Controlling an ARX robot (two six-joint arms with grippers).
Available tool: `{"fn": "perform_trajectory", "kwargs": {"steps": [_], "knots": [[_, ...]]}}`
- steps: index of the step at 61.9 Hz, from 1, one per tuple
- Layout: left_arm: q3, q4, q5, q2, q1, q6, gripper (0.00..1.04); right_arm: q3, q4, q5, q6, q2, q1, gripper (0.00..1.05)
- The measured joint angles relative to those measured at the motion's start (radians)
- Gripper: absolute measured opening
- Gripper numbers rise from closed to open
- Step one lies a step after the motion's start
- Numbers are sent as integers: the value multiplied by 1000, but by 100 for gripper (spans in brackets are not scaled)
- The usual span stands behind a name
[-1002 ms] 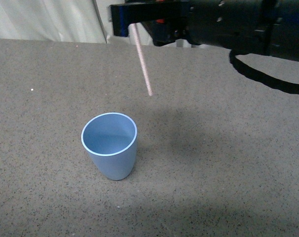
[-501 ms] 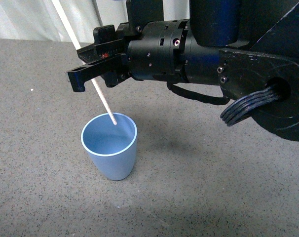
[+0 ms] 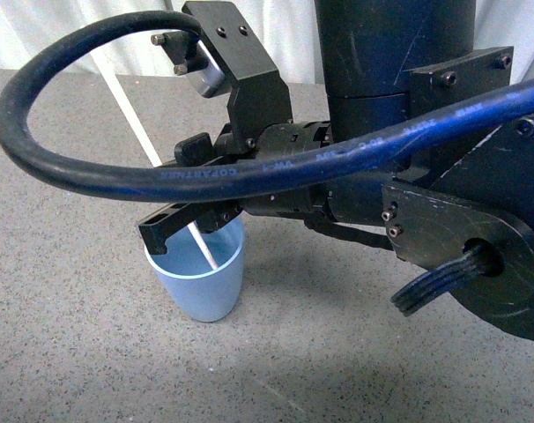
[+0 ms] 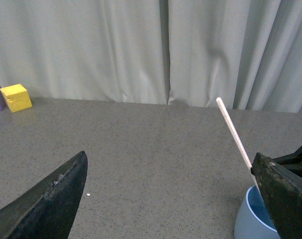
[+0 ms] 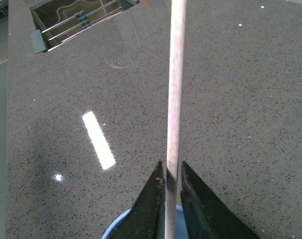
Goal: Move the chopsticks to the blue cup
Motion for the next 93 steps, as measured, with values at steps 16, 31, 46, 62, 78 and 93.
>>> {"fn": "perform_trajectory", "kwargs": {"steps": [16,31,46,62,78,93], "knots": [[0,0,0,0,0,0,98,-70,10,25,5,-111,-5,61],[0,0,0,0,0,0,98,-186,-103,307,-20,-253,-48,96],[0,0,0,0,0,0,98,-341,-127,532,-24,-386,-178,95],[0,0,-2,1,0,0,98,-620,412,812,-48,-520,-306,69],[0,0,0,1,0,0,98,-746,275,719,-49,-805,-401,24],[0,0,0,0,0,0,98,-822,136,658,-52,-1040,-464,1]]}}
